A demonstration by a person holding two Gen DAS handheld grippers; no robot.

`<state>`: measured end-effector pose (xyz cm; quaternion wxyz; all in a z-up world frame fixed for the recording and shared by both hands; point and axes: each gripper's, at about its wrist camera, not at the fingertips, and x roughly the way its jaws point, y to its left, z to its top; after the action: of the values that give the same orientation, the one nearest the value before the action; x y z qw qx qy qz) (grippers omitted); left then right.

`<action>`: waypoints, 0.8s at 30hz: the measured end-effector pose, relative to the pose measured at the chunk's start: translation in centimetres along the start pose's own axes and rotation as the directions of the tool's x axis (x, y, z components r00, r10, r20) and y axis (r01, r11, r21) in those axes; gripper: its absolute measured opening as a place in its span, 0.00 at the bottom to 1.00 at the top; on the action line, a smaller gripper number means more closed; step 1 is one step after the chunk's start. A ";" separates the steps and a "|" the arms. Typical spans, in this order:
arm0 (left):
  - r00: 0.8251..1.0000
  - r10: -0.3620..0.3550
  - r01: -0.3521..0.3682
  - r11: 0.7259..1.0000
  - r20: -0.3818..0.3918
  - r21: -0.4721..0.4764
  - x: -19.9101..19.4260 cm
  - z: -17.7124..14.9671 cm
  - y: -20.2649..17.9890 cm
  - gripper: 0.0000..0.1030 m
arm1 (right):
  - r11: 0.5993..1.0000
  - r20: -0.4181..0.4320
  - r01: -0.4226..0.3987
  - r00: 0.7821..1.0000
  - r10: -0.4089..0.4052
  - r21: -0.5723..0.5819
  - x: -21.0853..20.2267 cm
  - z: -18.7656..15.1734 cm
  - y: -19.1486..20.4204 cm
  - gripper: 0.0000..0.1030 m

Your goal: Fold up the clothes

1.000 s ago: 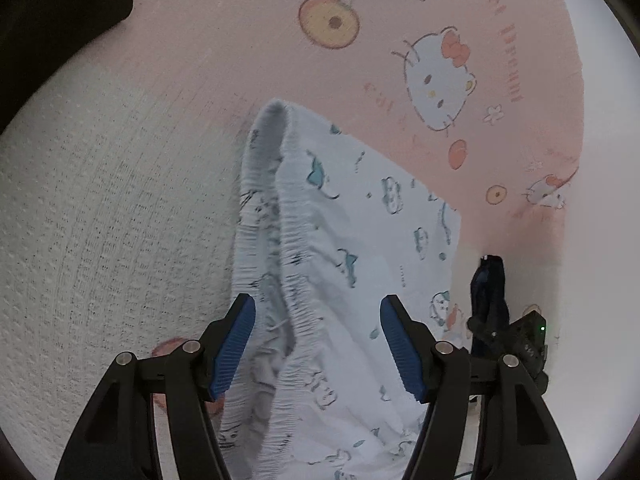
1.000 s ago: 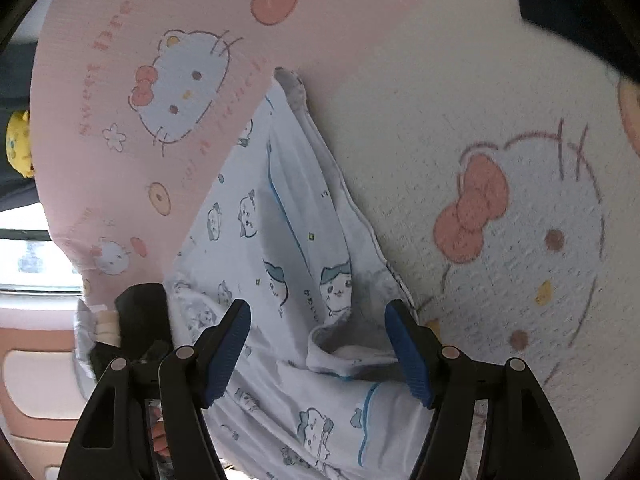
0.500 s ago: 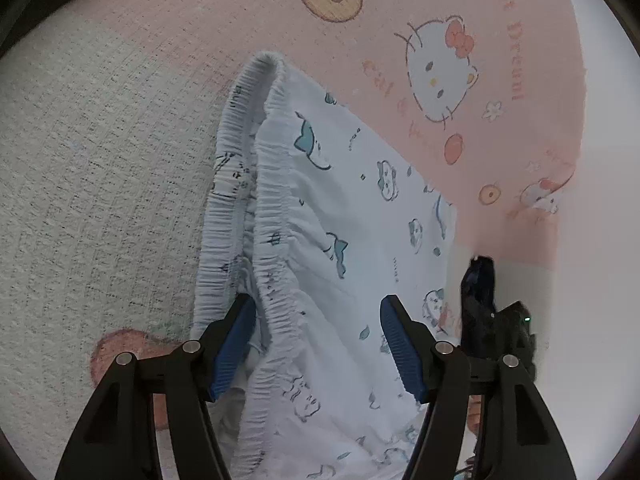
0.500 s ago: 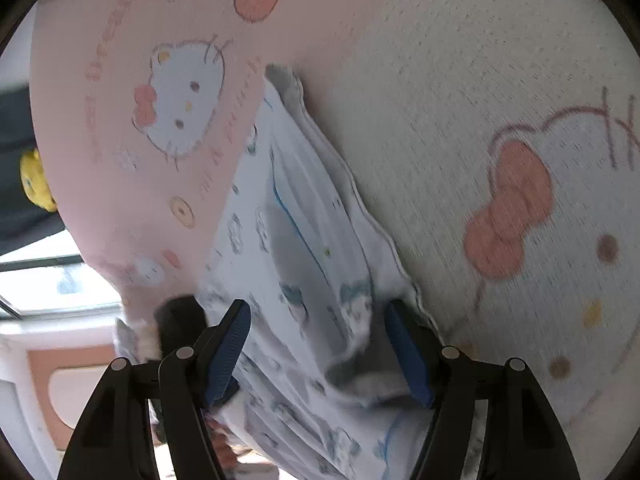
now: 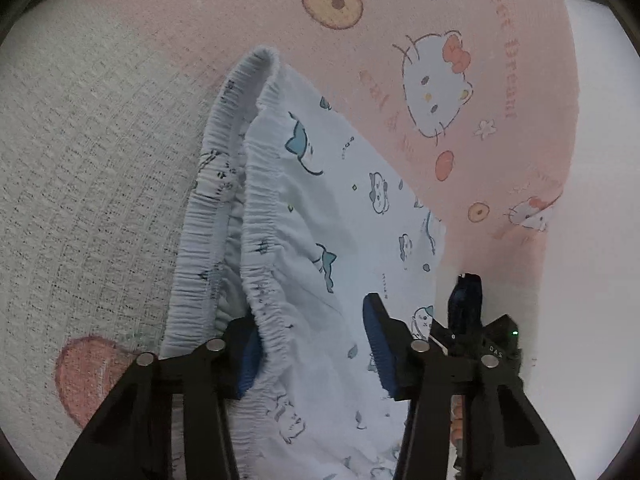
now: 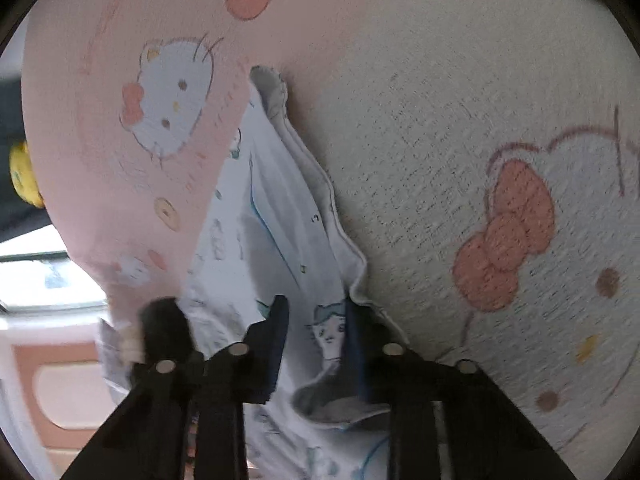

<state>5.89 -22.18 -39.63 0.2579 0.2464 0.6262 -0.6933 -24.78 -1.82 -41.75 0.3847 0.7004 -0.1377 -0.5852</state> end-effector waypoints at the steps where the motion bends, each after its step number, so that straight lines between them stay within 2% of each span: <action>1: 1.000 0.007 -0.007 1.000 0.004 -0.002 0.0 0.0 0.0 0.36 | 0.999 0.005 0.035 0.999 -0.035 -0.036 0.1 -0.1 0.6 0.20; 2: 1.000 0.017 -0.017 1.000 0.008 0.000 0.0 0.0 0.1 0.29 | 0.994 0.012 0.077 0.997 -0.077 -0.080 0.1 -0.3 1.2 0.19; 4: 0.998 0.055 -0.055 0.998 0.014 0.016 0.1 -0.1 0.2 0.17 | 0.968 0.036 0.183 0.983 -0.180 -0.171 0.2 -0.5 2.2 0.09; 5: 0.997 0.075 -0.076 0.996 0.017 0.040 0.0 -0.1 0.1 0.14 | 0.948 0.056 0.239 0.971 -0.232 -0.210 0.4 -0.8 2.9 0.03; 7: 0.990 0.134 -0.138 0.983 0.042 0.119 -0.2 -0.3 -0.8 0.10 | 0.903 0.098 0.328 0.945 -0.313 -0.278 0.7 -1.5 4.2 0.03; 9: 0.981 0.181 -0.190 0.964 0.068 0.186 -0.3 -0.6 -1.7 0.10 | 0.826 0.153 0.431 0.902 -0.403 -0.364 1.1 -2.3 5.8 0.03; 10: 0.976 0.204 -0.216 0.954 0.075 0.208 -0.3 -0.7 -2.0 0.10 | 0.773 0.193 0.478 0.878 -0.439 -0.417 1.3 -2.9 6.7 0.03; 13: 0.958 0.275 -0.287 0.922 0.084 0.260 -0.3 -0.9 -2.7 0.10 | 0.637 0.283 0.571 0.817 -0.502 -0.519 1.9 -4.3 8.1 0.03; 15: 0.952 0.296 -0.306 0.916 0.079 0.258 -0.4 -0.9 -2.4 0.10 | 0.576 0.311 0.616 0.779 -0.544 -0.537 2.2 -4.5 8.1 0.03; 16: 0.951 0.301 -0.310 0.917 0.075 0.251 -0.5 -0.9 -2.2 0.10 | 0.565 0.317 0.631 0.767 -0.558 -0.532 2.1 -4.4 7.8 0.03; 18: 0.947 0.315 -0.323 0.917 0.069 0.233 -0.7 -0.7 -1.6 0.10 | 0.570 0.326 0.647 0.756 -0.568 -0.506 1.6 -4.0 7.2 0.03; 21: 0.948 0.312 -0.318 0.923 0.065 0.217 -1.2 -0.4 -1.1 0.09 | 0.525 0.378 0.709 0.700 -0.606 -0.472 0.8 -3.4 6.5 0.03; 22: 0.942 0.329 -0.335 0.916 0.062 0.223 -1.2 -0.3 -1.1 0.09 | 0.535 0.378 0.706 0.704 -0.601 -0.465 0.6 -3.2 6.3 0.03; 24: 0.926 0.372 -0.375 0.894 0.059 0.245 -1.1 -0.3 -1.1 0.09 | 0.585 0.353 0.679 0.732 -0.582 -0.443 0.2 -2.8 5.6 0.03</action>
<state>5.97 -21.73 -38.13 0.3559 0.3893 0.4728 -0.7059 -20.73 -4.62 -37.88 0.3199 0.5107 0.2607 -0.7542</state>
